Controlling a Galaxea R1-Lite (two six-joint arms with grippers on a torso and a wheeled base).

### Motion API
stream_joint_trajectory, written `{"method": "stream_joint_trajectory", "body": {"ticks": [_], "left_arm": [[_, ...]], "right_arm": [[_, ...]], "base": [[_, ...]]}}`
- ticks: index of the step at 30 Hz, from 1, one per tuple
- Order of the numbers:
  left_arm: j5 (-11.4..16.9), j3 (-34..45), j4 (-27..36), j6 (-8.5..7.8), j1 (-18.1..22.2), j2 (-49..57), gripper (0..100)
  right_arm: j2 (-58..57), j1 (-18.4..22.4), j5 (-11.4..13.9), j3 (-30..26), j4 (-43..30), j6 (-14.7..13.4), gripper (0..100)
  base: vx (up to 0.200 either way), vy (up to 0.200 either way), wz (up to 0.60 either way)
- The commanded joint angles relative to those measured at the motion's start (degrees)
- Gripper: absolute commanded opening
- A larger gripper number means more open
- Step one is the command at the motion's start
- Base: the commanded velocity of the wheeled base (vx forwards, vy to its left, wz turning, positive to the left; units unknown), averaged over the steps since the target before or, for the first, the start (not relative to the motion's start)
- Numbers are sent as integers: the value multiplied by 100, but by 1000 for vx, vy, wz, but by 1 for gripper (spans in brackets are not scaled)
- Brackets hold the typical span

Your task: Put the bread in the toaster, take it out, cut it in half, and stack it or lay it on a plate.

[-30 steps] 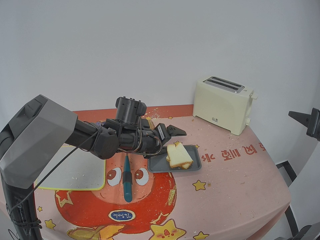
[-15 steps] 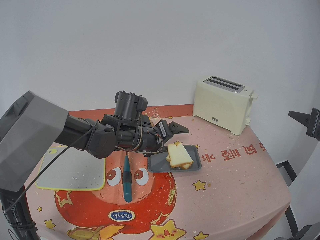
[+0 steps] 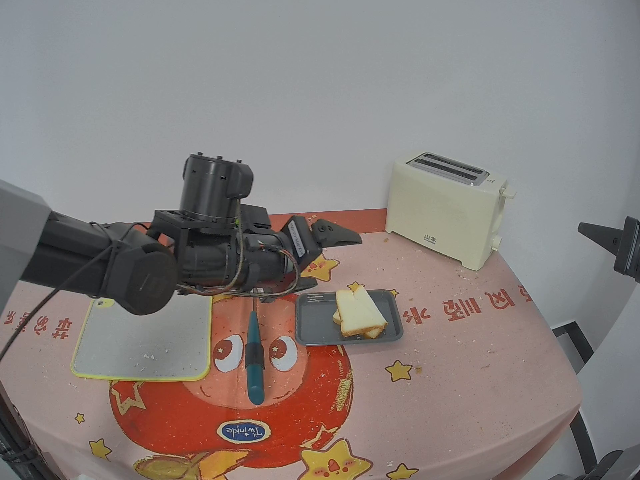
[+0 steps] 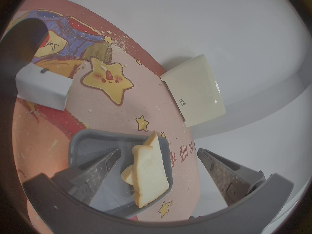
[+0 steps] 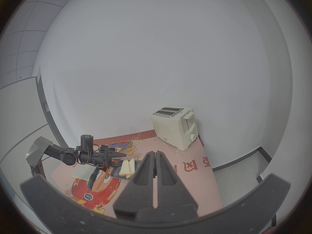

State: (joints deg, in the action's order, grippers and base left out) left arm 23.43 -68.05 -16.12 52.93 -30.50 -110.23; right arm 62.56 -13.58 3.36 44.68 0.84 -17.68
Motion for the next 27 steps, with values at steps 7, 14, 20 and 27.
{"method": "stream_joint_trajectory", "body": {"ticks": [7, 14, 20, 27], "left_arm": [[-594, 934, -50, -55, 185, 1574, 100], [-1209, 1690, -58, -969, 703, 2840, 100], [-1429, 2586, -58, -2129, 1354, 4264, 100], [-2097, 3052, -41, -3535, 2417, 4967, 100]], "right_arm": [[-25, 5, -11, -108, 4, 124, 0], [-25, 13, -20, -275, 13, 414, 0], [-78, 22, -20, -284, 13, 511, 0], [-148, 31, -20, -284, 13, 537, 0]], "base": [[0, 0, 0], [0, 0, 0], [0, 0, 0], [0, 0, 0]]}}
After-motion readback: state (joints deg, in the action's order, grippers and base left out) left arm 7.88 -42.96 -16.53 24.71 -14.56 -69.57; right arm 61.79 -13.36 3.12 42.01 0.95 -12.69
